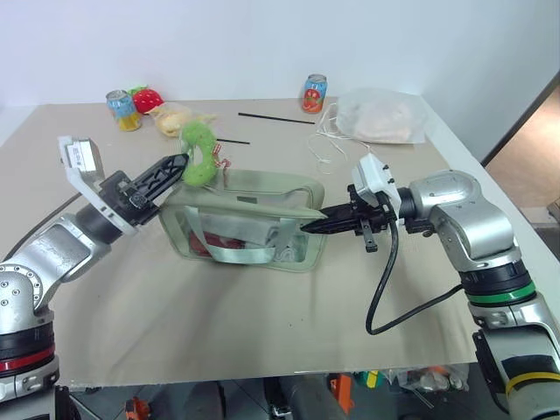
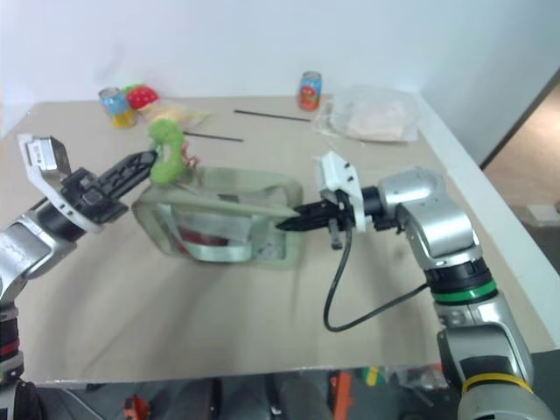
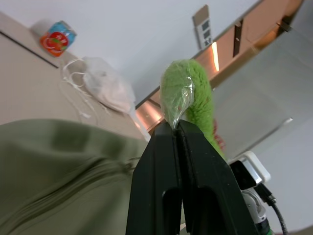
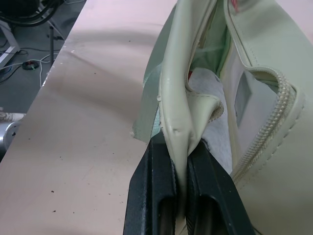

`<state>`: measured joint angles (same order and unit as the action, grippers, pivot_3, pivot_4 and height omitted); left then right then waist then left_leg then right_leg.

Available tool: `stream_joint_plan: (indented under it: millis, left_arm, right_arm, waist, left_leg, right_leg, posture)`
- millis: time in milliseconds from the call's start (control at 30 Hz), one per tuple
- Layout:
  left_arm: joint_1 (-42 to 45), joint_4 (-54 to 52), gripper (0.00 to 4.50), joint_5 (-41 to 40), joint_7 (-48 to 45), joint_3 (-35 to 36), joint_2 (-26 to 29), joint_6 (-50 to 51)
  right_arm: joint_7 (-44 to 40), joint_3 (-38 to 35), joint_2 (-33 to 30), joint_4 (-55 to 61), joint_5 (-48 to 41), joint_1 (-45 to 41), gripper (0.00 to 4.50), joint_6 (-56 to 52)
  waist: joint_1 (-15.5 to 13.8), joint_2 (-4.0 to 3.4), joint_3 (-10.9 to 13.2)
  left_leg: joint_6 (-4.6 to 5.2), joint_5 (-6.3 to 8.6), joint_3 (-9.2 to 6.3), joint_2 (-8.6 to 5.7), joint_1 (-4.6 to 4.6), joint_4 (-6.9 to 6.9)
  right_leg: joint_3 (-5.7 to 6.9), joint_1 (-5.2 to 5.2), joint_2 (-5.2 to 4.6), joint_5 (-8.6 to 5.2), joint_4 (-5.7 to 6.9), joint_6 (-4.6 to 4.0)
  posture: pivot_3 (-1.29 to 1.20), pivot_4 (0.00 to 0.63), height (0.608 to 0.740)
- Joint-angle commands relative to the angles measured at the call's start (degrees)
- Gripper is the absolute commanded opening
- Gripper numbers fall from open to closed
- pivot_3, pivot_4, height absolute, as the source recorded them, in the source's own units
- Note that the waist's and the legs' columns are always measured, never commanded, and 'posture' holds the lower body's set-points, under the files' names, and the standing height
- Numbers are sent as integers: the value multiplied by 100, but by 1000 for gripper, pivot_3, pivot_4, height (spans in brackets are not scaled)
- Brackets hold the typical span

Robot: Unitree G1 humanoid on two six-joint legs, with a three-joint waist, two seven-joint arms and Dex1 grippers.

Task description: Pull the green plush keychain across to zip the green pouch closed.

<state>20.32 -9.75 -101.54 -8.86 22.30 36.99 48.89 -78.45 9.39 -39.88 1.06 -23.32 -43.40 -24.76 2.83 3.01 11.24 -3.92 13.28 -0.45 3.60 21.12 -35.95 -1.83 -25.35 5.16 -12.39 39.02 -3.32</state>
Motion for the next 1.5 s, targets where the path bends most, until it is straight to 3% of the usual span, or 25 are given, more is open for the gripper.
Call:
stream_joint_plan:
  millis: [33, 233, 267, 333, 567, 800, 933, 1067, 1267, 1500]
  left_arm:
    - [22, 34, 18, 26, 103, 107, 27, -29]
    - [50, 34, 18, 71, 248, 52, -67, -2]
    - [26, -4, 489, 20, 250, 49, -59, 36]
    - [-60, -169, 964, -46, 145, 5, 7, 174]
    - [-36, -310, 3347, 40, -24, 68, 219, 307]
    - [-519, -77, 3347, 175, -614, 862, 862, 345]
    - [-1271, -34, 3347, 1239, -1795, 1452, 1539, 327]
    - [-1919, -209, 3347, 2470, -2889, 1574, 1906, -70]
    - [-2190, -345, 3347, 4334, -3922, 861, 1774, -1257]
    - [-1644, -265, 3347, 4817, -4264, 433, 1375, -1601]
  right_arm:
    - [46, -209, -114, 299, -95, -22, 0, -21]
    - [53, -171, -94, 254, -72, -84, 0, -16]
    - [52, -163, -88, 245, -67, -99, 0, -14]
    - [41, -151, -81, 234, -59, -120, 0, 0]
    - [38, -134, -58, 226, -50, -126, 0, 6]
    - [47, -138, -48, 240, -67, -125, 0, -16]
    - [26, -142, -59, 217, -64, -135, 0, -10]
    - [7, -149, -70, 196, -62, -151, 0, -9]
    - [13, -159, -76, 230, -74, -131, 0, -39]
    - [46, -184, -118, 304, -83, -86, 0, -96]
  waist:
    - [-5, 1, 1]
    - [-6, 1, 1]
    - [-6, 1, 1]
    - [-5, 1, 1]
    - [-6, 2, 1]
    - [10, 1, 2]
    - [14, 0, 3]
    - [1, -2, 4]
    - [0, -3, 4]
    - [7, 4, 4]
  left_leg:
    - [0, 0, 0, -1, 1, -1]
    - [-2, 0, 0, -5, 2, -1]
    - [-2, 0, 0, -5, 2, 0]
    - [-2, 0, 0, -5, 2, 0]
    - [-4, -1, 0, -8, 2, 0]
    - [-6, -1, 0, -7, 3, 7]
    - [-6, 0, 0, -5, -1, 15]
    - [-11, 2, 0, -7, -5, 15]
    - [-12, 2, 5, -7, 9, 19]
    - [-9, 3, 10, -4, 26, 24]
  right_leg:
    - [0, 0, -1, 0, 0, 0]
    - [0, 0, -6, 0, 0, 0]
    - [0, 0, -6, 0, 0, 0]
    - [0, 0, -6, 0, 0, 0]
    - [1, 0, -8, 0, 0, 1]
    - [0, -6, -7, -2, 0, -2]
    - [2, -12, -5, -7, -1, -10]
    - [6, -38, -10, -9, -1, -13]
    - [3, -58, -11, -7, -1, -11]
    - [-2, -67, -7, -7, -2, -11]
  posture:
    - [0, 150, 740]
    - [0, 150, 740]
    - [0, 150, 740]
    - [0, 150, 740]
    - [0, 150, 740]
    - [0, 150, 740]
    - [0, 150, 740]
    - [0, 150, 740]
    - [0, 150, 740]
    - [0, 150, 740]
